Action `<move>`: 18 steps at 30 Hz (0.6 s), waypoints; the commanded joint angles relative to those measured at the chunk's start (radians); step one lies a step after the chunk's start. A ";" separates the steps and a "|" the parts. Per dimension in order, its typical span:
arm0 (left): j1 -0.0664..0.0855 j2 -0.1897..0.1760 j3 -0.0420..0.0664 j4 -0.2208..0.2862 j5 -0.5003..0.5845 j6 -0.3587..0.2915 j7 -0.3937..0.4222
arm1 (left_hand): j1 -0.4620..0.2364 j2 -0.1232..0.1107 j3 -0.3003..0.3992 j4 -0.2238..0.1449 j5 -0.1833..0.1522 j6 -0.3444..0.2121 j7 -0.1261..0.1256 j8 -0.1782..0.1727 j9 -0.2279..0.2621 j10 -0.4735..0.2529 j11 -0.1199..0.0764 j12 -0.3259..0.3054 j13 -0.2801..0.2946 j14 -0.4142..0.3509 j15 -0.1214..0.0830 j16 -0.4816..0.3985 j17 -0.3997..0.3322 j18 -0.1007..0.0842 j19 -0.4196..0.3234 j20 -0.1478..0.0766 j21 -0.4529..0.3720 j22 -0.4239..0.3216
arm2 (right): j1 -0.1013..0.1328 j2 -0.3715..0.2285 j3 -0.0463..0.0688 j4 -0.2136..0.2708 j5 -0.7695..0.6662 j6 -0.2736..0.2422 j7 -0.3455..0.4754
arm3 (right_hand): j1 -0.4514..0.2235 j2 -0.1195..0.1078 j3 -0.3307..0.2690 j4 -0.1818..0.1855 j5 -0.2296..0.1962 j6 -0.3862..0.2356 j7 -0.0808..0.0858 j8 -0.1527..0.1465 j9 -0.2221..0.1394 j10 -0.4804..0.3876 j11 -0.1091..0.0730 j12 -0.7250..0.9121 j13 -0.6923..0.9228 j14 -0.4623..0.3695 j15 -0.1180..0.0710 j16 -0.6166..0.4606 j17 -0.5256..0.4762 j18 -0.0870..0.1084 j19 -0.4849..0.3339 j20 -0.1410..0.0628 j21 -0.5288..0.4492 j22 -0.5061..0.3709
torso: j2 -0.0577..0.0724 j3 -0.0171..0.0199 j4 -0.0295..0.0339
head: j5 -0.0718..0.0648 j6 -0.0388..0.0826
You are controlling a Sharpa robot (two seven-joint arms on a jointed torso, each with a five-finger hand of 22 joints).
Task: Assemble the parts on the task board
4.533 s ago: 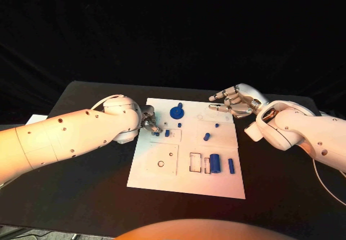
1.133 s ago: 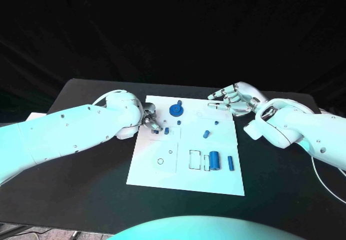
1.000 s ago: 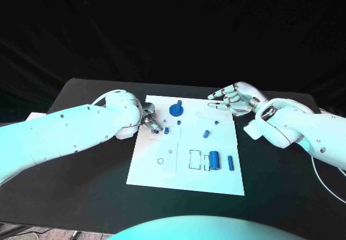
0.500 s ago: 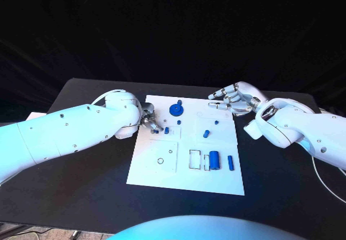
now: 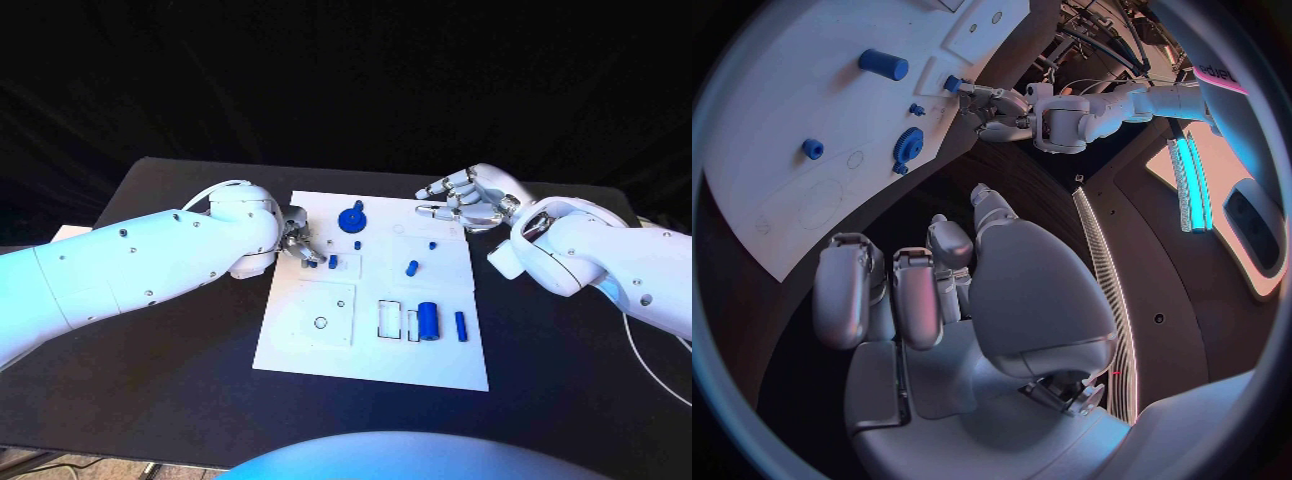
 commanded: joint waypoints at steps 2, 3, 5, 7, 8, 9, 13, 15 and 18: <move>-0.013 0.004 -0.010 0.003 0.000 0.002 -0.003 | 0.025 0.024 0.003 -0.005 0.004 0.003 -0.003 -0.005 -0.002 0.008 -0.002 0.000 0.003 0.105 -0.006 0.003 0.263 -0.010 0.037 -0.006 0.000 0.130 | -0.001 0.000 0.000 0.001 -0.002 0.007 0.009 | -0.004 0.009 -0.007 -0.001 0.006 0.006 0.001 0.003 0.001 -0.005 -0.001 -0.006 -0.001 0.060 -0.005 -0.006 0.080 0.017 -0.009 -0.001 -0.004 -0.001 | 0.001 0.0001 -0.0001 | 0.000 0.001; -0.013 0.005 -0.010 0.003 0.000 -0.001 -0.003 | 0.034 0.030 0.007 -0.008 0.004 0.003 -0.004 -0.005 -0.003 0.008 -0.003 0.001 0.004 0.105 -0.006 0.003 0.263 -0.010 0.038 -0.007 0.000 0.130 | -0.001 0.001 0.000 0.001 -0.002 0.008 0.009 | -0.004 0.009 -0.007 -0.001 0.006 0.006 0.001 0.003 0.001 -0.005 -0.001 -0.006 -0.001 0.060 -0.005 -0.006 0.080 0.017 -0.009 -0.001 -0.004 -0.001 | 0.001 0.0001 -0.0002 | 0.000 0.002; -0.013 0.005 -0.010 0.004 -0.001 -0.008 -0.003 | 0.062 0.044 0.025 -0.019 0.004 0.000 -0.005 -0.007 -0.003 0.008 -0.004 0.001 0.005 0.105 -0.008 0.003 0.263 -0.010 0.038 -0.008 -0.001 0.131 | -0.001 0.001 0.000 0.001 -0.002 0.008 0.009 | -0.004 0.009 -0.007 -0.001 0.006 0.006 0.001 0.003 0.001 -0.005 -0.001 -0.006 -0.001 0.060 -0.005 -0.006 0.080 0.017 -0.009 -0.001 -0.004 -0.001 | 0.000 0.0000 -0.0006 | 0.001 0.001; -0.013 0.005 -0.010 0.005 -0.002 -0.014 -0.003 | 0.083 0.055 0.042 -0.030 0.005 -0.002 -0.006 -0.008 -0.004 0.009 -0.005 0.001 0.006 0.105 -0.008 0.003 0.263 -0.010 0.038 -0.009 0.000 0.131 | -0.001 0.001 0.000 0.001 -0.002 0.008 0.009 | -0.004 0.009 -0.007 -0.001 0.006 0.006 0.001 0.003 0.001 -0.005 -0.001 -0.006 -0.001 0.060 -0.005 -0.006 0.080 0.017 -0.009 -0.001 -0.004 -0.001 | 0.000 0.0000 -0.0004 | 0.001 0.001; -0.013 0.006 -0.010 0.005 -0.003 -0.017 -0.003 | 0.097 0.060 0.055 -0.038 0.005 -0.004 -0.006 -0.009 -0.004 0.009 -0.005 0.001 0.006 0.105 -0.009 0.003 0.263 -0.010 0.038 -0.009 0.000 0.132 | -0.001 0.001 0.000 0.001 -0.002 0.008 0.009 | -0.004 0.009 -0.007 -0.001 0.006 0.006 0.001 0.003 0.001 -0.005 -0.001 -0.006 -0.001 0.060 -0.005 -0.006 0.080 0.017 -0.009 -0.001 -0.004 -0.001 | 0.000 -0.0001 -0.0001 | 0.000 0.001; -0.013 0.006 -0.010 0.006 -0.004 -0.021 -0.003 | 0.111 0.067 0.071 -0.048 0.005 -0.005 -0.005 -0.009 -0.004 0.009 -0.005 0.000 0.006 0.105 -0.009 0.003 0.263 -0.010 0.039 -0.010 0.001 0.133 | -0.001 0.001 0.000 0.001 -0.002 0.008 0.009 | -0.004 0.009 -0.007 -0.001 0.006 0.006 0.001 0.003 0.001 -0.005 -0.001 -0.006 -0.001 0.060 -0.005 -0.006 0.080 0.017 -0.009 -0.001 -0.004 -0.001 | 0.000 -0.0001 0.0001 | 0.000 0.001; -0.015 0.007 -0.010 0.007 -0.007 -0.028 -0.003 | 0.144 0.083 0.139 -0.081 0.010 -0.011 0.000 -0.009 -0.003 0.008 -0.002 -0.004 0.004 0.105 -0.006 0.003 0.263 -0.011 0.039 -0.009 0.000 0.134 | -0.001 0.001 0.000 0.001 -0.002 0.009 0.009 | -0.004 0.009 -0.007 -0.001 0.006 0.006 0.001 0.003 0.001 -0.005 -0.001 -0.006 -0.001 0.060 -0.005 -0.006 0.080 0.017 -0.009 -0.001 -0.004 -0.001 | 0.000 -0.0001 -0.0001 | 0.000 0.000; -0.015 0.007 -0.010 0.008 -0.007 -0.031 -0.003 | 0.143 0.083 0.155 -0.086 0.012 -0.011 0.001 -0.008 -0.002 0.008 -0.001 -0.006 0.002 0.105 -0.005 0.003 0.263 -0.011 0.040 -0.008 0.000 0.135 | -0.001 0.002 0.000 0.001 -0.002 0.010 0.009 | -0.004 0.009 -0.007 -0.001 0.006 0.006 0.001 0.003 0.001 -0.005 -0.001 -0.006 -0.001 0.060 -0.005 -0.006 0.080 0.017 -0.009 -0.001 -0.004 -0.001 | 0.000 0.0003 -0.0007 | 0.000 -0.001; -0.016 0.007 -0.010 0.009 -0.008 -0.036 -0.003 | 0.141 0.082 0.164 -0.088 0.013 -0.012 0.001 -0.008 -0.001 0.007 0.000 -0.007 0.001 0.105 -0.005 0.003 0.263 -0.011 0.039 -0.008 0.000 0.135 | -0.001 0.002 0.000 0.000 -0.002 0.010 0.009 | -0.004 0.009 -0.007 -0.001 0.006 0.006 0.001 0.003 0.001 -0.005 -0.001 -0.006 -0.001 0.060 -0.005 -0.006 0.080 0.017 -0.009 -0.001 -0.004 -0.001 | 0.000 0.0003 -0.0004 | 0.000 -0.001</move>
